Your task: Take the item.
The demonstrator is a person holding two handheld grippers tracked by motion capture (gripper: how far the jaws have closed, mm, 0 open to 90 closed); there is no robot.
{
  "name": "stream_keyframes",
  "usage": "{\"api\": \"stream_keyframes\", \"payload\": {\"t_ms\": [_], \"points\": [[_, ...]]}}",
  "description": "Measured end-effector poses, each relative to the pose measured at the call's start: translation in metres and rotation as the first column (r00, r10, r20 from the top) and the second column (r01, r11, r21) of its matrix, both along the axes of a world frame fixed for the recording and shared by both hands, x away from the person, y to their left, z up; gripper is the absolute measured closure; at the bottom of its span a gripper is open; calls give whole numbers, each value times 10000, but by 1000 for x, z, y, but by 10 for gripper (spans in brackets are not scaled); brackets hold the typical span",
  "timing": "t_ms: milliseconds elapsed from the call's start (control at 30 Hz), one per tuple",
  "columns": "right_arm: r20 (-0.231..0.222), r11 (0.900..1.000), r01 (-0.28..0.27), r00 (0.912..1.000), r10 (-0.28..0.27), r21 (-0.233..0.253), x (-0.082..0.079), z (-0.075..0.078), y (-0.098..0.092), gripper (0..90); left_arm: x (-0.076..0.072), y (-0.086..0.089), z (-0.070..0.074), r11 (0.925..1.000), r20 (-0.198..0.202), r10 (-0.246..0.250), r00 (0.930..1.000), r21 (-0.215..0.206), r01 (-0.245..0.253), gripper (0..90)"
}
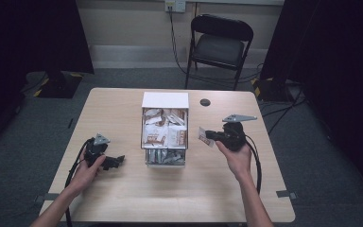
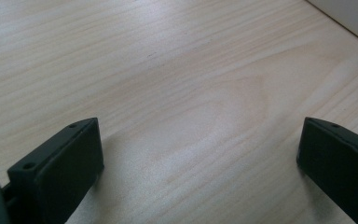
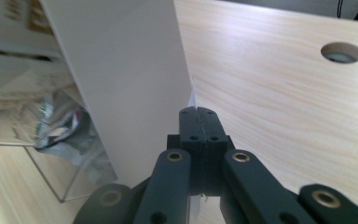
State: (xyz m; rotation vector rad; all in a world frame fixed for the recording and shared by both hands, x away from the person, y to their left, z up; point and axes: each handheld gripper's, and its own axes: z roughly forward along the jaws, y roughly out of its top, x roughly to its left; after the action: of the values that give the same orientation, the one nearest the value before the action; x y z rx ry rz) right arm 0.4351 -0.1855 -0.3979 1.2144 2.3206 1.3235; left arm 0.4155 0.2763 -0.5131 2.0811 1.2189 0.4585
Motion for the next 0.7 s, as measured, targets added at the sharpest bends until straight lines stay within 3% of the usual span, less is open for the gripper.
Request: {"api": "stream_keyframes", "payload": {"t_ms": [300, 533, 700], "points": [[-624, 9996, -5, 9981, -13, -288, 11, -32, 5, 900, 0, 0, 0, 10000, 1, -2, 10000, 2, 2, 0], [-779, 9995, -154, 9969, 131, -286, 18, -48, 11, 900, 0, 0, 0, 10000, -1, -9, 10000, 7, 9, 0], [-994, 9968, -302, 9948, 228, -734, 21, -62, 19, 900, 0, 0, 0, 10000, 1, -2, 10000, 2, 2, 0]]}}
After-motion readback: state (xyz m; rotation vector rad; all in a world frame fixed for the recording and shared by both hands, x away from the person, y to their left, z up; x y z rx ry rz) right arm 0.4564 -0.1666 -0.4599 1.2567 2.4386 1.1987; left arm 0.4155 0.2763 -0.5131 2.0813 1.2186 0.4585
